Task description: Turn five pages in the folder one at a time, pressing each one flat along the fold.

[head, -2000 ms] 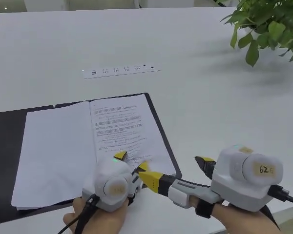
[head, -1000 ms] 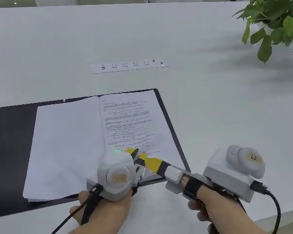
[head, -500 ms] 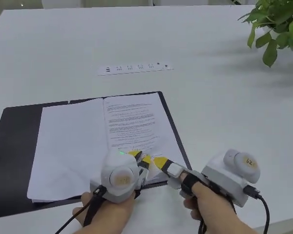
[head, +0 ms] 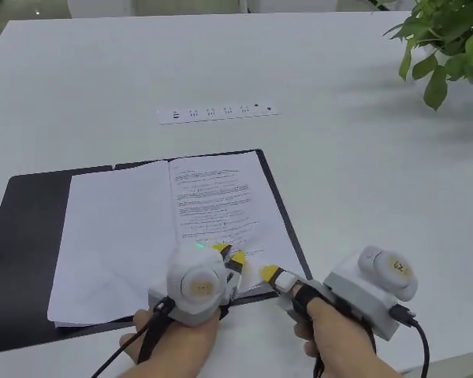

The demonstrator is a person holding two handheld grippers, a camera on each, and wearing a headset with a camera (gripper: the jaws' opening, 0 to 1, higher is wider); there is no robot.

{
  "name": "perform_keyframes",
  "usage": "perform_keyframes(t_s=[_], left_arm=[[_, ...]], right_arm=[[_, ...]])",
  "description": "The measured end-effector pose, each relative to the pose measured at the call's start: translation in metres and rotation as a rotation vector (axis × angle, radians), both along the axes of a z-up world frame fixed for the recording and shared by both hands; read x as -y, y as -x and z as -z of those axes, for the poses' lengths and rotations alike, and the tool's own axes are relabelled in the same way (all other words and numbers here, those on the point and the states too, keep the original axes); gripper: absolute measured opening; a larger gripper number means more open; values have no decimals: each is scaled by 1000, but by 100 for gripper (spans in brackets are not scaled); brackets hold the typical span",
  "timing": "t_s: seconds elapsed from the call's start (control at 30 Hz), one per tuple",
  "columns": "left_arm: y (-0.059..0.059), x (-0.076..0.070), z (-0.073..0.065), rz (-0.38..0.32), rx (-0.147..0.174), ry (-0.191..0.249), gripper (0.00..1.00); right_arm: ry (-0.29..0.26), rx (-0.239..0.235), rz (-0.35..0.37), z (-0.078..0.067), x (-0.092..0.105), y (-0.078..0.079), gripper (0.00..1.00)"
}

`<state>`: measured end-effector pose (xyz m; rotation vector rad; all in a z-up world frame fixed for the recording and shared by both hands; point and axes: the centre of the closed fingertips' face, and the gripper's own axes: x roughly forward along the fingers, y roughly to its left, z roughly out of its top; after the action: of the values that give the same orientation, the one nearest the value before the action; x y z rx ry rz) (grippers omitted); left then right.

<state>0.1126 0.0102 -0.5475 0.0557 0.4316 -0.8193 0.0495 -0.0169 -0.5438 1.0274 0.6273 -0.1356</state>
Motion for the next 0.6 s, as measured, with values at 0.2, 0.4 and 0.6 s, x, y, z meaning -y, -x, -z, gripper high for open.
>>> perform_keyframes(t_s=[0.2,0.4,0.6], left_arm=[[2,-3,-2,1,-42,8,10],[11,-18,-15,23,-94,12,30],[9,-52,-42,40,-23,-10,36]], right_arm=[[-2,4,23,-2,1,2,0],[28,50,8,-14,-2,2,0],[132,154,-62,-45,-10,-4,0]])
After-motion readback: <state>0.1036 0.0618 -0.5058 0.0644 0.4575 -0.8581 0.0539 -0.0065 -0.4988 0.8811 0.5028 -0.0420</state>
